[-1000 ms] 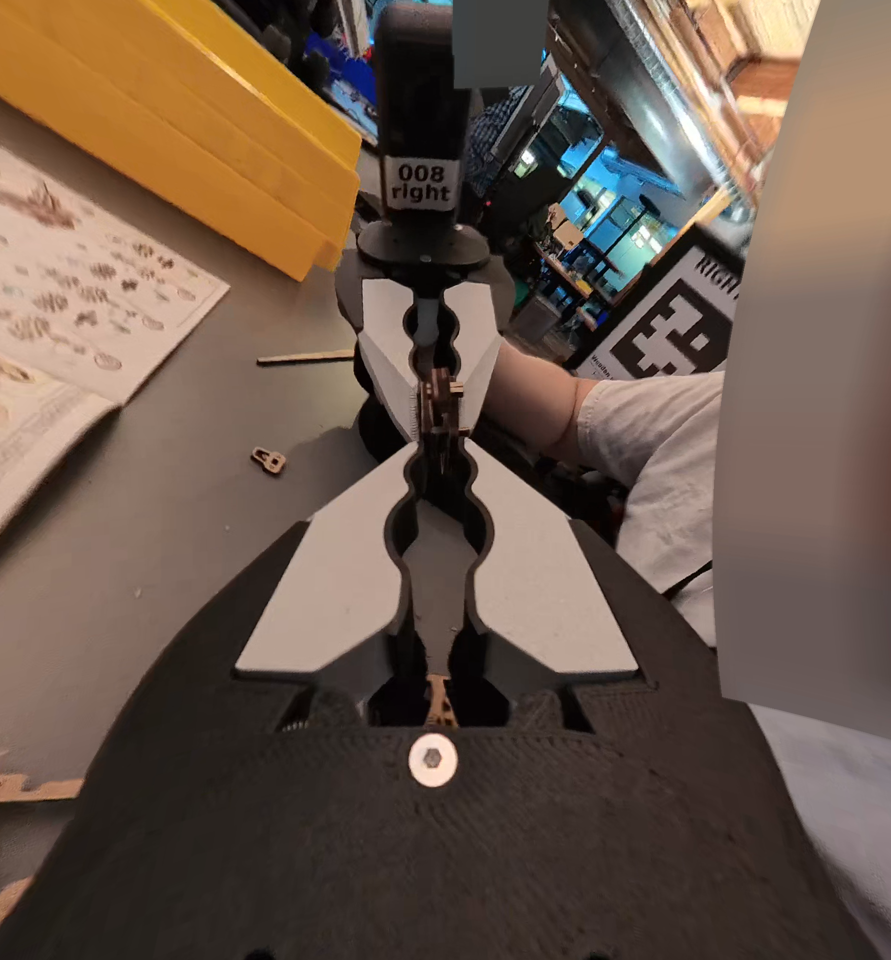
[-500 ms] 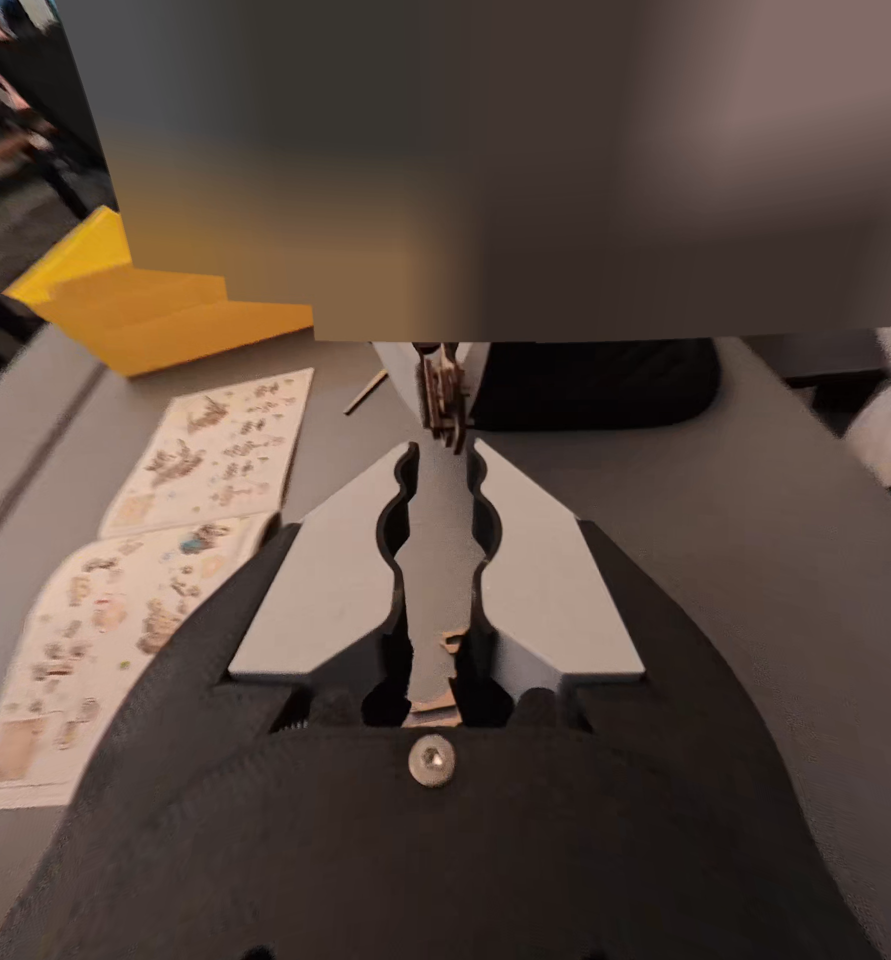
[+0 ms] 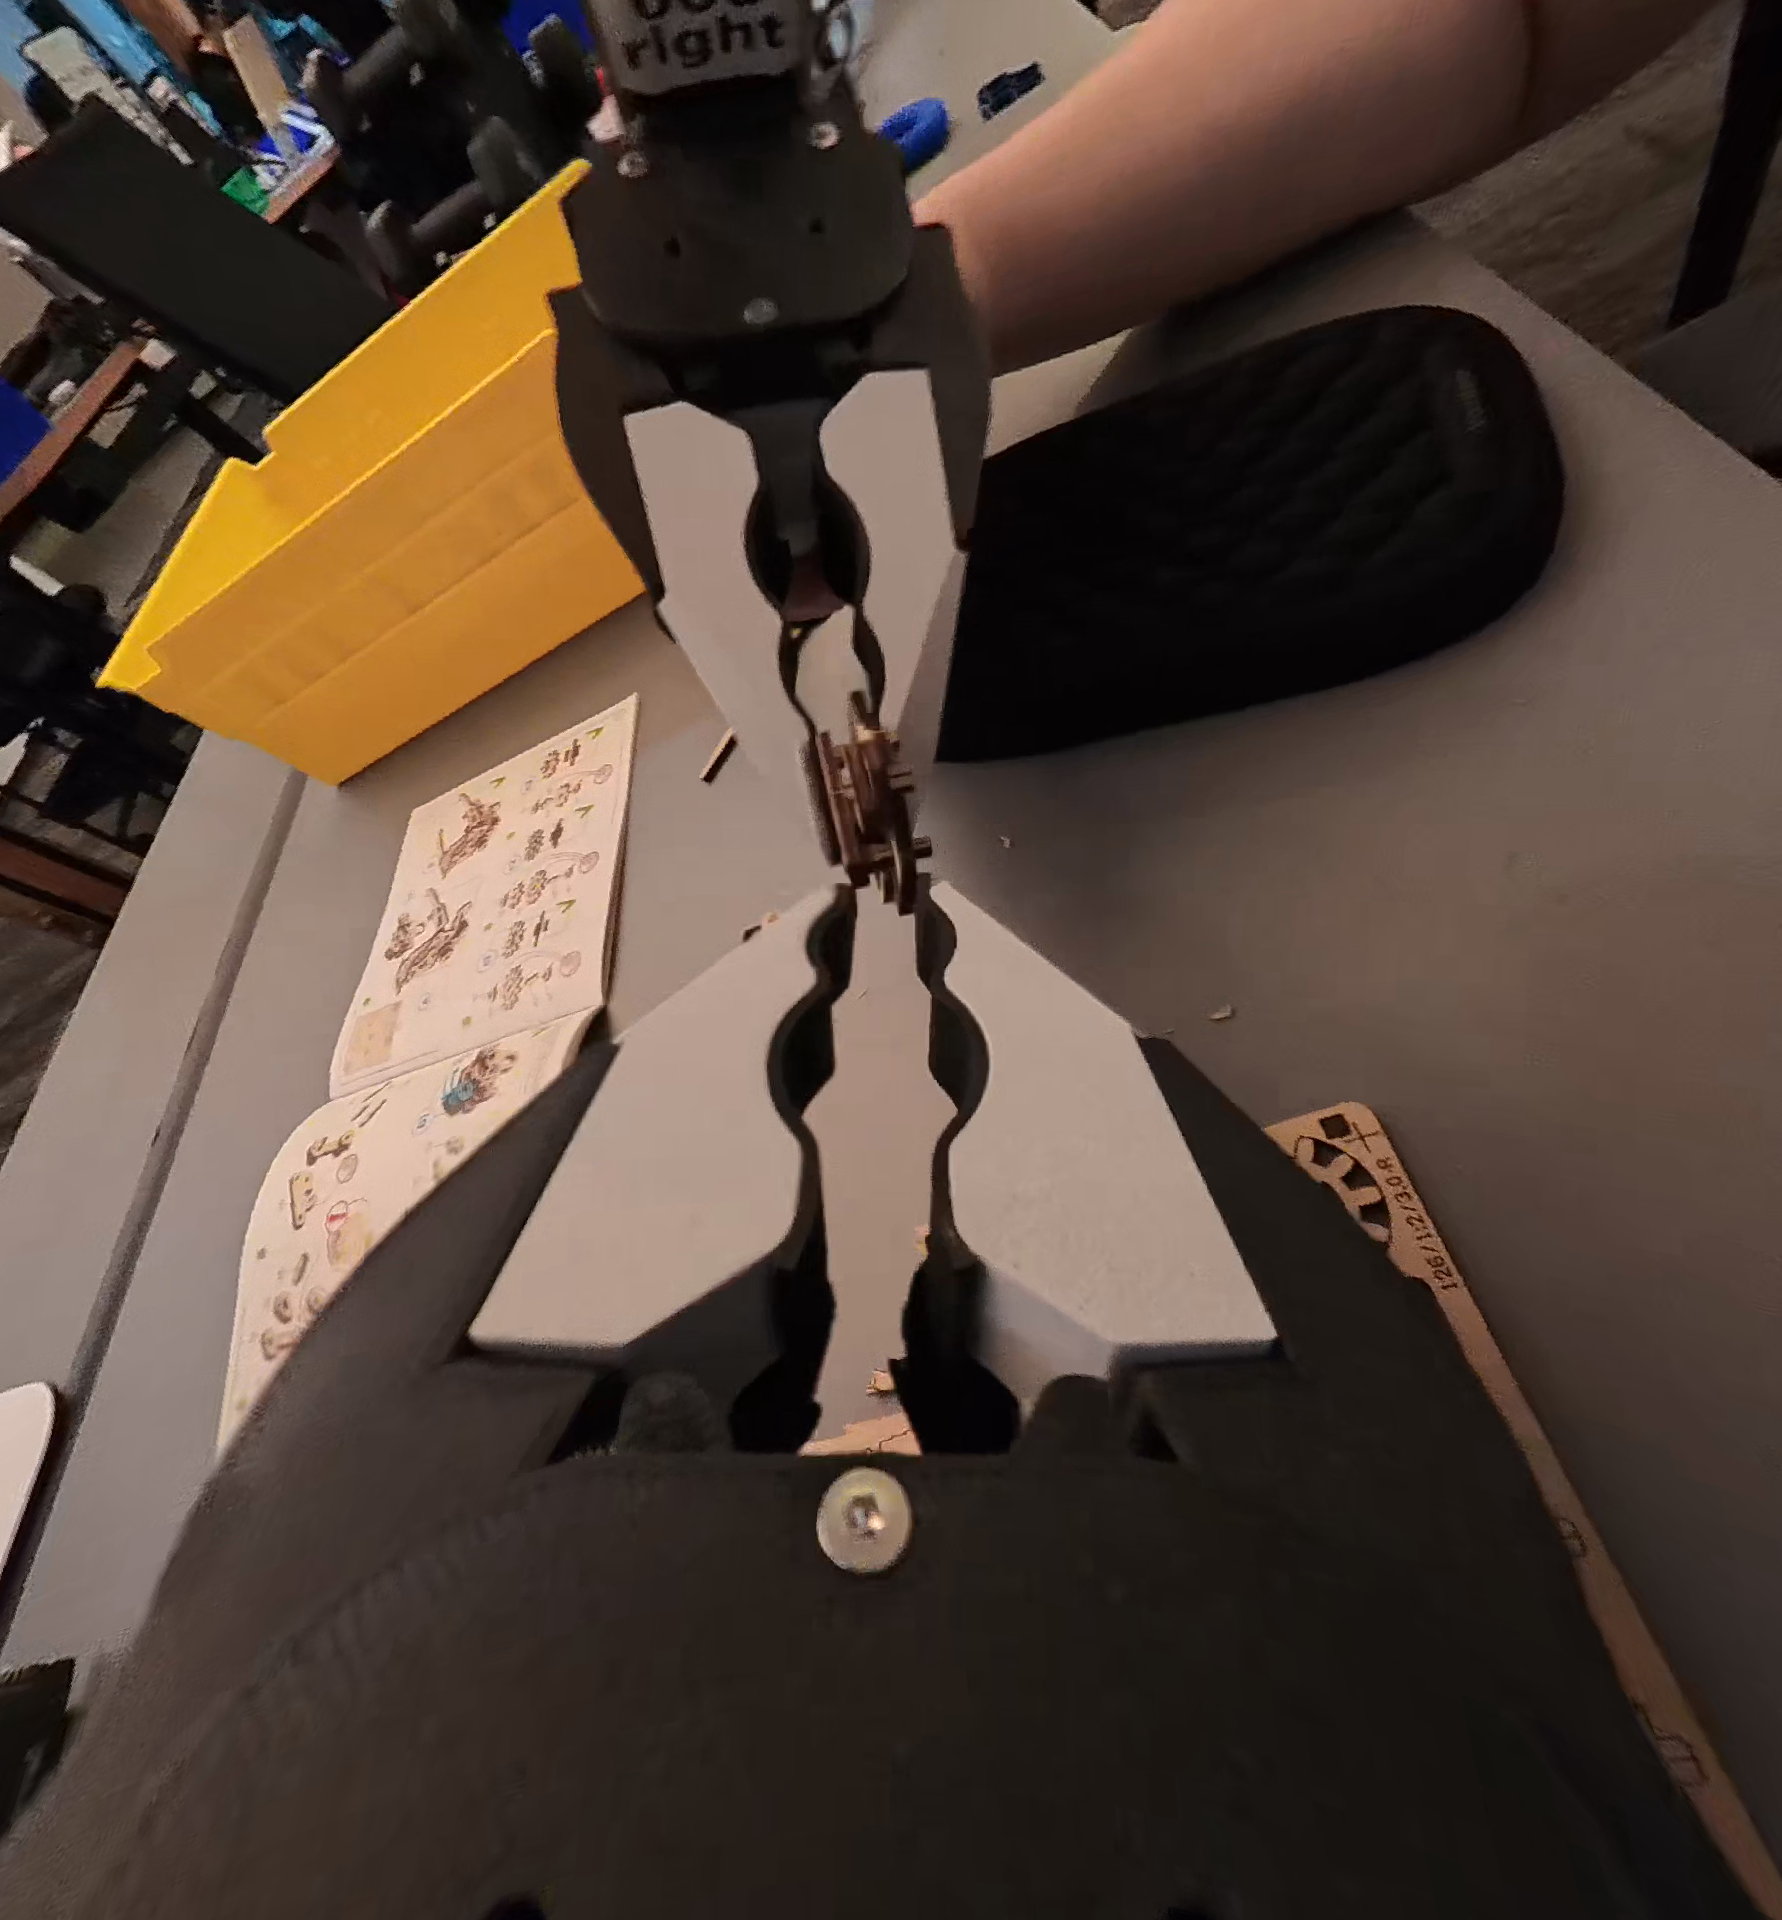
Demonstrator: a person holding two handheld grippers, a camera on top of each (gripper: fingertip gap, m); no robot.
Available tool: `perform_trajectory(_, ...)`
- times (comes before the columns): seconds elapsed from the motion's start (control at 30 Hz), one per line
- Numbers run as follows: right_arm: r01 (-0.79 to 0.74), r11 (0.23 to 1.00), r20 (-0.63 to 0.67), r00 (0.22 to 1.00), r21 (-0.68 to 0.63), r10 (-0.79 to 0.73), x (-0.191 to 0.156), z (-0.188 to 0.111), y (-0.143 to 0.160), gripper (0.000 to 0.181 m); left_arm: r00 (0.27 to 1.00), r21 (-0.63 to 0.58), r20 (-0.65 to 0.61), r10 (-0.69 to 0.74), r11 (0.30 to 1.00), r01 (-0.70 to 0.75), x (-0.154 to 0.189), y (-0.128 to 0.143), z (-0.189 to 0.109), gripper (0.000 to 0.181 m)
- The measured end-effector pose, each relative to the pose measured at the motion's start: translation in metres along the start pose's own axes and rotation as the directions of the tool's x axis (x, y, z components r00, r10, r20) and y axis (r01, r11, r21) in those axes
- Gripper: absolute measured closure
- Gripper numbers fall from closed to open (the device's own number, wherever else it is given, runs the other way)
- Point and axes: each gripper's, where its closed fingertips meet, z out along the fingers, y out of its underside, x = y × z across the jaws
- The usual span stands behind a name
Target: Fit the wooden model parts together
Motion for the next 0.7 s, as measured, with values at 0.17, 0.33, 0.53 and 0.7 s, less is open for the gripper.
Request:
perform_trajectory(0.17, -0.05, 0.992, 0.053, 0.997, -0.113, 0.056, -0.007, 0.008, 0.023, 0.16, 0.996, -0.082, 0.039, 0.083, 0.994, -0.079, 0.0, 0.012, 0.005, 0.172)
perform_trajectory(0.33, -0.092, 0.992, 0.0, 0.996, -0.083, 0.092, 0.001, 0.008, 0.01, 0.14, 0.997, -0.158, 0.03, 0.066, 0.986, -0.06, -0.001, 0.028, 0.009, 0.172)
perform_trajectory(0.53, 0.01, 0.982, -0.066, 0.998, -0.189, -0.023, 0.0, 0.019, 0.019, 0.165, 1.0, -0.211, 0.004, 0.009, 0.977, -0.008, 0.003, 0.037, 0.015, 0.172)
perform_trajectory(0.7, -0.051, 0.981, -0.036, 0.998, -0.188, 0.045, -0.005, 0.026, 0.018, 0.167, 1.0, -0.226, -0.013, -0.026, 0.974, 0.022, 0.006, 0.039, 0.018, 0.172)
